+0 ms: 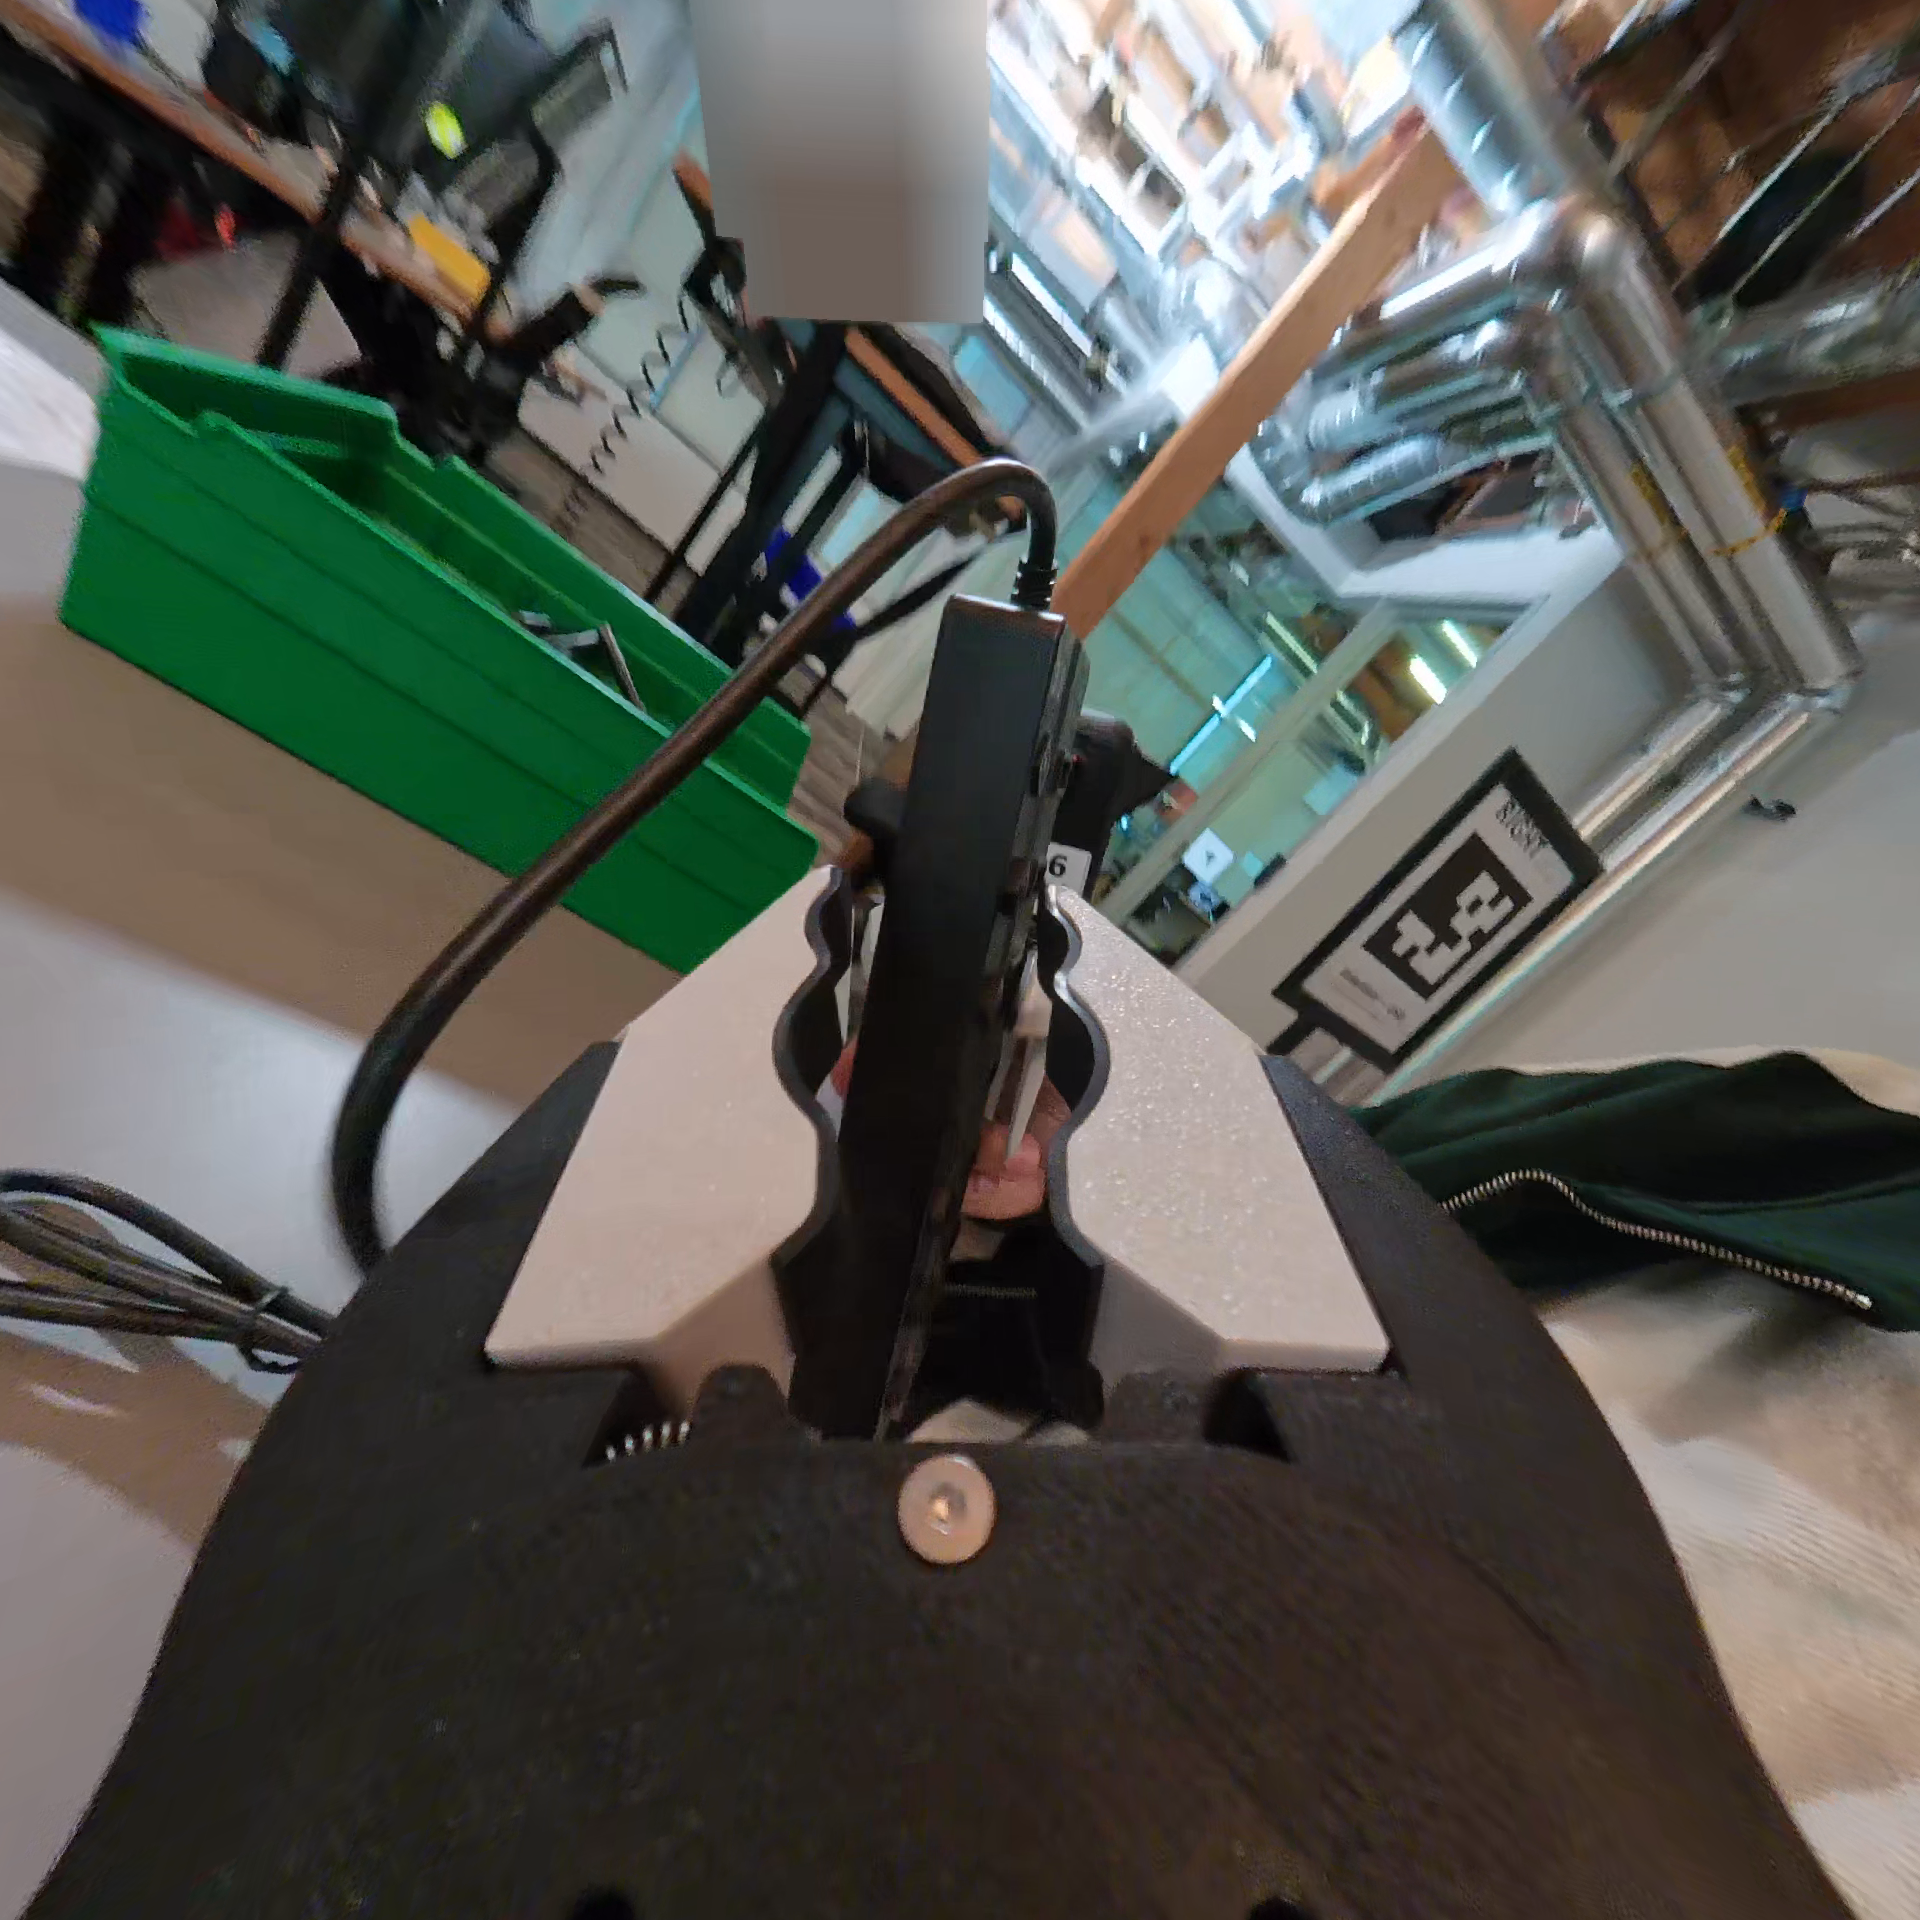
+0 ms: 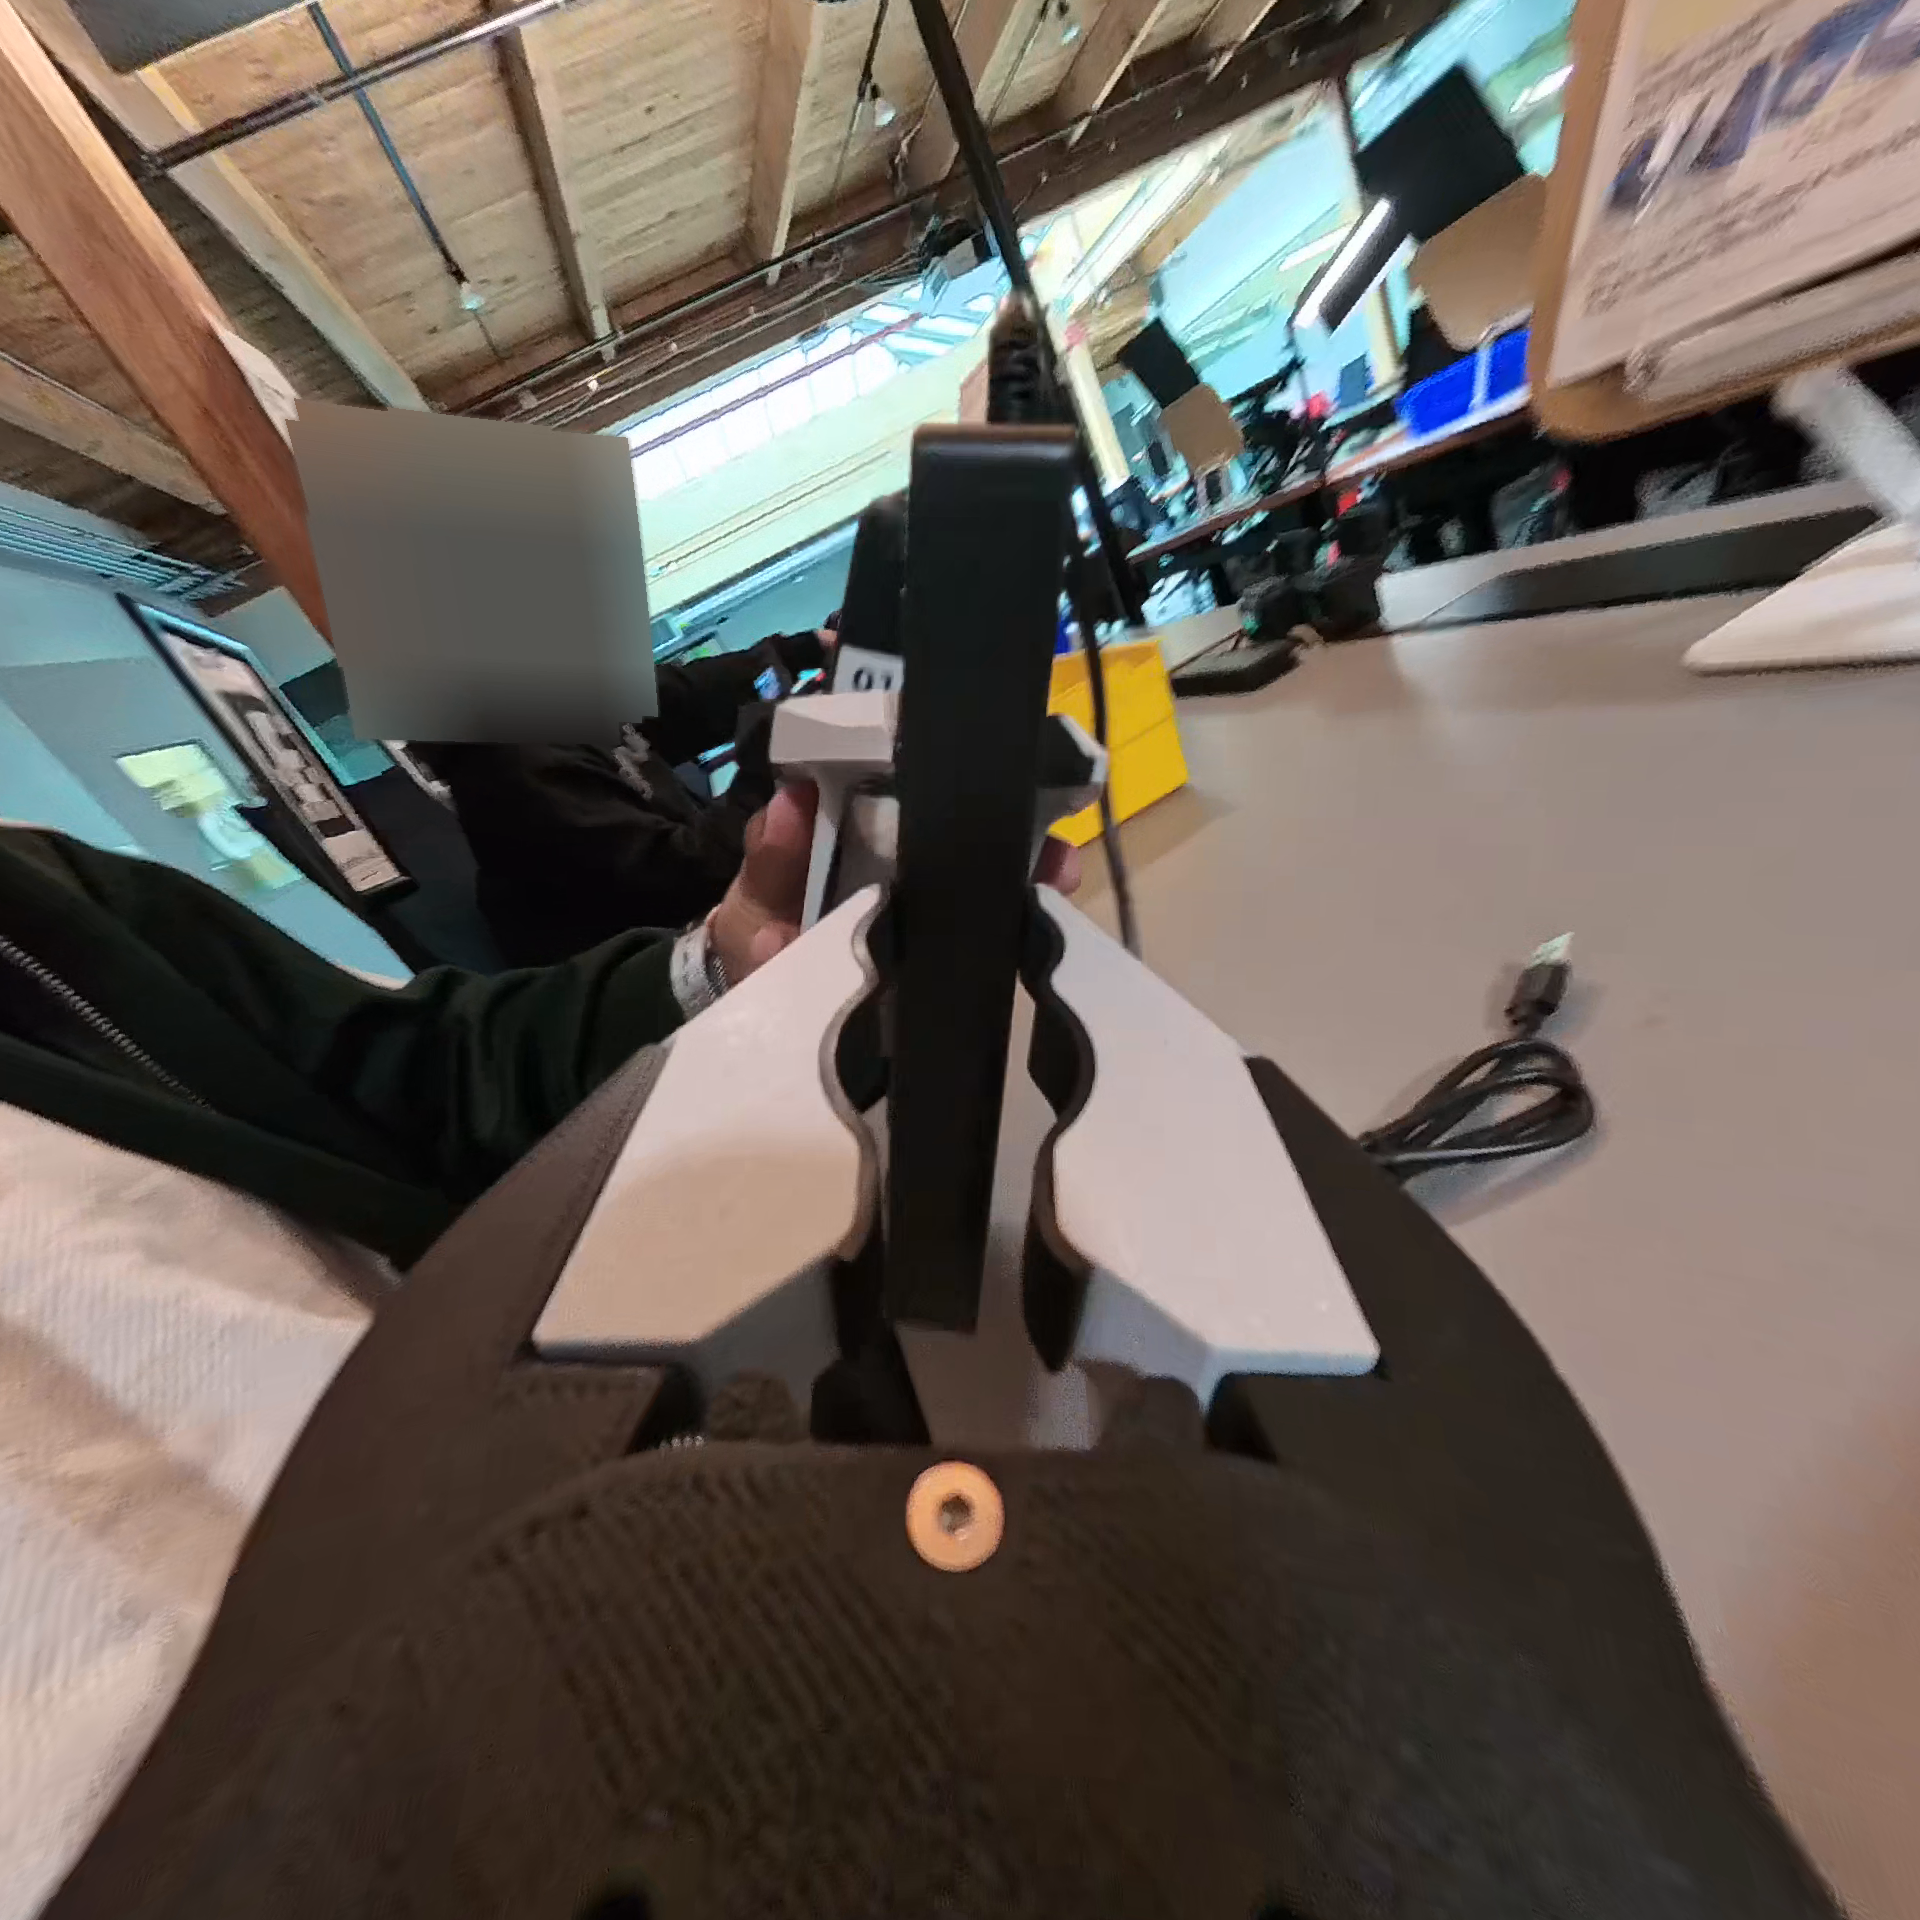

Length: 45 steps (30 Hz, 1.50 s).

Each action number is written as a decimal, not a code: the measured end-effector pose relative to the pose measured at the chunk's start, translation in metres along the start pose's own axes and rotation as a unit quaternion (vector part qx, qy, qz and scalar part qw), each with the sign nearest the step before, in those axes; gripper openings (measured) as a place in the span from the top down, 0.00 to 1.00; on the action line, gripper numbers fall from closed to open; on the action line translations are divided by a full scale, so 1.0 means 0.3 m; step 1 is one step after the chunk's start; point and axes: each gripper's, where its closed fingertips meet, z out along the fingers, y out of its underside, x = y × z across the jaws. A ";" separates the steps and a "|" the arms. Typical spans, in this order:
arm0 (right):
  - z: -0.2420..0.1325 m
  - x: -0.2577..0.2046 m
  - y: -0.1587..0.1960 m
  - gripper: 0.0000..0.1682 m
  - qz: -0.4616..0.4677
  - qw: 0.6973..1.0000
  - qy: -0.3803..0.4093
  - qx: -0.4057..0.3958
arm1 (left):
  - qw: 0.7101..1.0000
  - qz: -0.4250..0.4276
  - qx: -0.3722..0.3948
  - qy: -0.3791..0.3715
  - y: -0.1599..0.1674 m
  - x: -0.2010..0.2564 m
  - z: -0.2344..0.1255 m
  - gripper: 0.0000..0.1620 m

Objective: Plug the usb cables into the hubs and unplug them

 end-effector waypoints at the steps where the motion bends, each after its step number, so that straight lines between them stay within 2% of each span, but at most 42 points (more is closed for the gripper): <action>1: -0.012 0.005 -0.036 0.86 -0.006 1.000 0.007 0.015 | 1.000 0.004 0.018 0.003 -0.022 0.006 -0.011 0.79; 4: -0.065 0.018 -0.200 0.87 -0.017 0.997 0.024 0.071 | 0.998 0.022 0.064 0.021 -0.084 0.040 -0.044 0.79; 7: -0.148 0.013 -0.416 0.87 -0.104 0.988 0.068 0.087 | 0.991 0.079 0.110 0.011 -0.125 0.087 -0.074 0.83; 9: -0.197 -0.019 -0.583 0.87 -0.178 0.975 0.102 0.089 | 0.988 0.114 0.103 -0.007 -0.104 0.093 -0.079 0.85; 13: -0.262 -0.045 -0.877 0.87 -0.245 0.953 0.166 0.070 | 0.988 0.138 0.066 -0.036 -0.032 0.036 -0.079 0.86; 16: -0.316 0.024 -1.010 0.87 -0.278 0.933 0.225 0.038 | 0.992 0.104 0.052 -0.038 0.011 -0.024 -0.076 0.86; 18: -0.357 0.102 -1.045 0.87 -0.288 0.923 0.255 0.011 | 0.995 0.083 0.040 -0.039 0.045 -0.058 -0.075 0.86; 23: -0.467 0.360 -1.021 0.87 -0.259 0.915 0.307 -0.032 | 0.996 0.077 0.029 -0.042 0.076 -0.081 -0.067 0.86; 27: -0.533 0.574 -0.924 0.87 -0.223 0.915 0.332 -0.058 | 0.995 0.091 0.018 -0.049 0.090 -0.090 -0.060 0.87; 31: -0.533 0.720 -0.798 0.87 -0.193 0.923 0.328 -0.063 | 0.995 0.087 0.007 -0.048 0.109 -0.103 -0.053 0.87; 38: -0.470 0.890 -0.563 0.86 -0.214 0.910 0.322 -0.146 | 0.995 0.088 -0.012 -0.047 0.137 -0.118 -0.049 0.86; 45: -0.474 0.950 -0.513 0.86 -0.305 0.869 0.332 -0.203 | 0.995 0.084 -0.013 -0.047 0.140 -0.124 -0.056 0.86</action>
